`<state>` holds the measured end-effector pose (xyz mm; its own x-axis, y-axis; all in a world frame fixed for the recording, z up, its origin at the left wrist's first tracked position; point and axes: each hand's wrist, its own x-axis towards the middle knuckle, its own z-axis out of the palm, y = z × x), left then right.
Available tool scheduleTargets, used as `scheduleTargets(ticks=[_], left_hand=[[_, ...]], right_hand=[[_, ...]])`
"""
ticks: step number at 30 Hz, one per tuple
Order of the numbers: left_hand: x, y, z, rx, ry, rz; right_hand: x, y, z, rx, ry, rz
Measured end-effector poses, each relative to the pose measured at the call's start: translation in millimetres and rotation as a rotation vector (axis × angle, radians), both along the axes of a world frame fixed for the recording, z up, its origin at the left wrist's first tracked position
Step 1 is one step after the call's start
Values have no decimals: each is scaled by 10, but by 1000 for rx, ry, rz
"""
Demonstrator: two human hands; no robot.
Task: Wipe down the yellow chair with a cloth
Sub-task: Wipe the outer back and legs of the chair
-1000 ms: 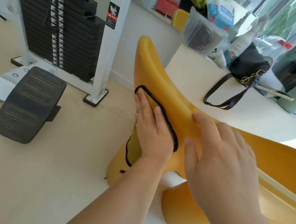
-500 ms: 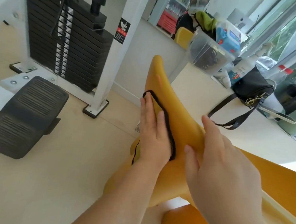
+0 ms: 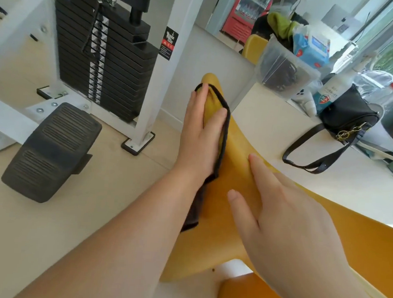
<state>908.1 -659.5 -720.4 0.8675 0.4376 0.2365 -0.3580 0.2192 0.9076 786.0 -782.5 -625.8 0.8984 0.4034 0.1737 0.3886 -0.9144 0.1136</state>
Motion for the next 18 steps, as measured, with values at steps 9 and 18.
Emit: scheduleTargets(ticks=[9, 18], left_hand=[[-533, -682, -393, 136, -40, 144], [412, 337, 161, -210, 147, -207]], right_hand=[[75, 47, -160, 7, -95, -91], [91, 74, -231, 23, -196, -90]])
